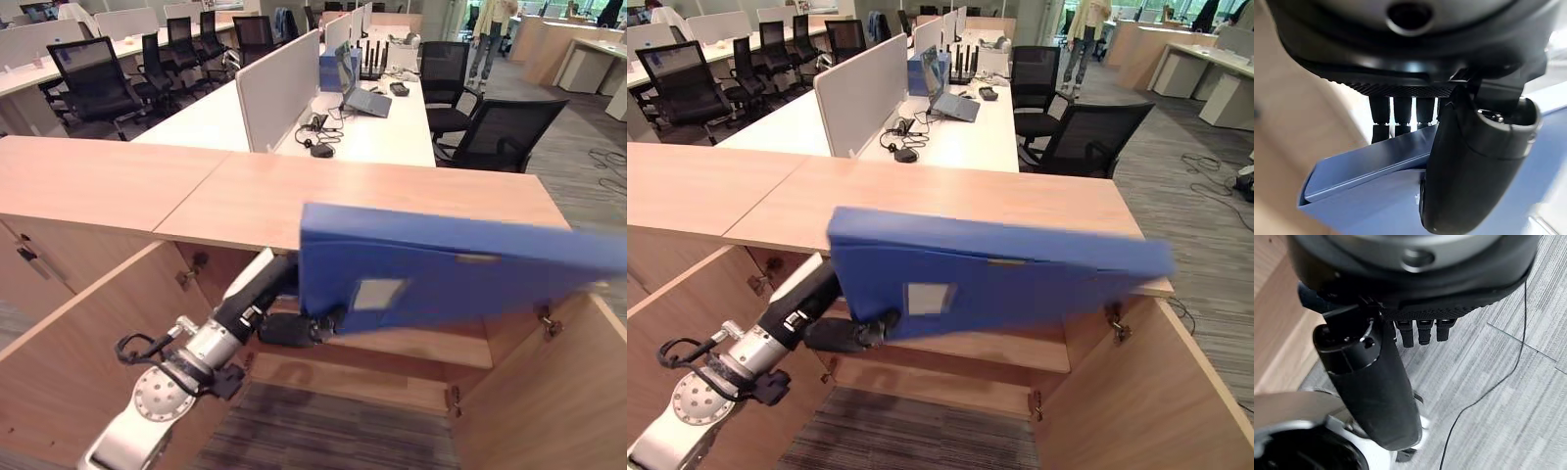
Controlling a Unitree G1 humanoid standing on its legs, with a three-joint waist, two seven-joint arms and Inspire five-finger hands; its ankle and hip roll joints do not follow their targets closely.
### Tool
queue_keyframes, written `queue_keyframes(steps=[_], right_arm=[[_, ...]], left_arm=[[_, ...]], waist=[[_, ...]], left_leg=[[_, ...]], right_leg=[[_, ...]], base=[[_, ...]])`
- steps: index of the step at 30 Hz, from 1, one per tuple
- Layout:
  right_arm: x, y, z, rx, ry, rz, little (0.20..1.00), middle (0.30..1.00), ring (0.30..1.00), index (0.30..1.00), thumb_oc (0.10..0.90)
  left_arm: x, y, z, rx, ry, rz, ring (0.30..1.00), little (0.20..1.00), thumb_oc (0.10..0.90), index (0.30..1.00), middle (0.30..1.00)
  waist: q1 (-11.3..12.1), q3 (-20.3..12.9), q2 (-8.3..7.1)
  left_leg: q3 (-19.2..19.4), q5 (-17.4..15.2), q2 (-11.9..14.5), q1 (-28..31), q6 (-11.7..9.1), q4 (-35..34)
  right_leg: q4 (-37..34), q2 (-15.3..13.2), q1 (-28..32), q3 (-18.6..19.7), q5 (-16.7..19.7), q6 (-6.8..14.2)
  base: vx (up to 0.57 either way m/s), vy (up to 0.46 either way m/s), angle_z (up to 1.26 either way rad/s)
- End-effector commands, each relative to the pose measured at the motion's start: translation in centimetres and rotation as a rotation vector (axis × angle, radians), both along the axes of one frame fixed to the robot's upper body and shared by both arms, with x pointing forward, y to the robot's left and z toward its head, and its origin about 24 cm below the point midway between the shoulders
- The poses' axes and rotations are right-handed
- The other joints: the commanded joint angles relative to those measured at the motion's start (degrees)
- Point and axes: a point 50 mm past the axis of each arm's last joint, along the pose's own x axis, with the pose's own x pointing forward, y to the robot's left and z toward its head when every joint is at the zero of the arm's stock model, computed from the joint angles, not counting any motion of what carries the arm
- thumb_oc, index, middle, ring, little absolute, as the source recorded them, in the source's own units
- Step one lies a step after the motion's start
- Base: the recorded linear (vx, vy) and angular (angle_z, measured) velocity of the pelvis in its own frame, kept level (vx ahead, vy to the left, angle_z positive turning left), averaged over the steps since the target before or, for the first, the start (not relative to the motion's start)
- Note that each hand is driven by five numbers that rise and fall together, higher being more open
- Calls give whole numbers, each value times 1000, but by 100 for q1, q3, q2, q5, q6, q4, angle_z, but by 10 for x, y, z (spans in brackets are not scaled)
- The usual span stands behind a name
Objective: Put the empty folder in the office cabinet
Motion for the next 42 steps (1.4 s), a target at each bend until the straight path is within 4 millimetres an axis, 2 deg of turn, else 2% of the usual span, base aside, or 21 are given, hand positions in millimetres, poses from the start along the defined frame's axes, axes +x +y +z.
queue_keyframes(steps=[1,9,10,11,12,13,17,18,19,22,24,25,26,27,28,29,30,31,35,42], right_arm=[[18,2,0,-5,1,78,900,900,900,900,800],[15,-1,1,-10,14,75,900,900,900,900,800],[15,-3,1,-12,15,72,900,900,900,900,800],[16,-5,2,-14,12,67,900,900,900,900,800],[16,-5,2,-14,12,67,900,900,900,900,800],[17,-6,2,-15,12,67,900,900,900,900,800],[32,-7,4,-8,-33,87,900,900,900,900,800],[49,-6,7,-1,-90,105,900,900,900,900,800],[49,-6,7,-2,-90,104,900,900,900,900,800],[90,1,19,22,-240,183,900,900,900,900,800],[120,8,34,48,-375,271,900,900,900,900,800],[192,82,52,136,-526,351,900,900,900,900,800],[180,66,51,128,-537,343,900,900,900,900,800],[178,52,59,112,-581,374,900,900,900,900,800],[181,49,67,108,-621,392,900,900,900,900,800],[193,55,84,128,-721,435,900,900,900,900,800],[197,57,91,135,-762,453,900,900,900,900,800],[196,56,91,134,-760,453,900,900,900,900,800],[201,58,112,151,-839,558,900,900,900,900,800],[198,56,127,176,-873,623,900,900,900,900,800]], left_arm=[[9,2,29,-142,-90,-6,300,300,400,300,300],[1,20,-3,-12,39,69,300,300,400,300,300],[0,25,-9,36,55,80,300,300,400,300,300],[-2,34,-17,161,61,101,300,300,400,300,300],[-2,34,-17,161,61,101,300,300,400,300,300],[-2,40,-22,243,54,118,300,300,400,300,300],[-3,61,-48,459,99,190,300,300,400,300,300],[-4,67,-59,553,114,203,300,300,400,300,300],[-4,67,-60,553,113,203,300,300,400,300,300],[-8,73,-75,614,153,229,300,300,400,300,300],[-9,77,-83,647,170,247,300,300,400,300,300],[1,51,-100,627,175,170,300,300,400,300,300],[4,59,-102,643,170,260,300,300,400,300,300],[-1,66,-102,639,180,296,300,300,400,300,300],[-4,70,-97,646,158,311,300,300,400,300,300],[-9,75,-95,657,142,337,300,300,400,300,300],[-9,75,-94,649,133,345,300,300,400,300,300],[-9,75,-94,647,134,345,300,300,400,300,300],[-7,78,-85,630,95,382,300,300,400,300,300],[-4,81,-73,621,24,427,300,300,400,300,300]], waist=[[-43,-96,-241],[-8,-83,-222],[-2,-78,-213],[13,-70,-210],[13,-70,-210],[16,-74,-217],[47,-66,-232],[60,-65,-234],[60,-63,-229],[79,-53,-233],[62,-50,-236],[163,-121,-206],[154,-72,-223],[140,-37,-203],[133,-38,-171],[144,-10,-161],[142,-2,-162],[140,-3,-155],[135,17,-159],[153,20,-170]], left_leg=[[-161,-736,51,183,-160,-18],[-186,-725,54,171,-152,-18],[-191,-725,56,169,-149,-18],[-194,-722,61,164,-148,-18],[-194,-722,61,164,-148,-18],[-200,-723,62,165,-149,-18],[-207,-711,65,153,-149,-18],[-210,-706,60,146,-146,-18],[-210,-706,60,146,-146,-18],[-201,-703,69,141,-144,-18],[-191,-707,73,136,-143,-18],[-219,-710,64,143,-127,-18],[-223,-638,47,103,-125,-18],[-212,-642,42,97,-127,-18],[-217,-695,49,122,-129,-18],[-220,-706,52,132,-131,-18],[-220,-706,53,136,-133,-18],[-219,-707,53,141,-133,-18],[-208,-700,51,127,-141,-18],[-234,-681,46,95,-156,-18]], right_leg=[[41,-226,108,-198,-252,502],[41,-226,98,-227,-264,505],[41,-228,94,-226,-263,504],[41,-230,94,-235,-266,503],[41,-230,94,-235,-266,503],[41,-228,98,-236,-275,503],[41,-223,82,-238,-284,500],[41,-225,77,-232,-289,498],[41,-225,77,-232,-289,498],[41,-235,62,-235,-291,498],[41,-241,49,-238,-294,500],[41,-254,68,-240,-301,484],[41,-271,32,-249,-251,481],[41,-277,19,-264,-258,486],[41,-267,41,-265,-302,488],[41,-269,45,-270,-311,485],[41,-269,46,-267,-316,486],[41,-269,51,-267,-317,486],[41,-281,46,-300,-319,491],[41,-294,36,-338,-331,483]], base=[[0,0,0],[-2,1,3],[1,1,4],[0,0,0],[0,0,0],[0,0,0],[0,0,0],[0,0,0],[0,0,0],[0,0,0],[17,7,-1],[-4,25,-10],[-17,32,-7],[-25,22,13],[9,17,13],[24,8,5],[-2,6,-16],[-1,3,-7],[-1,0,4],[1,-1,2]])
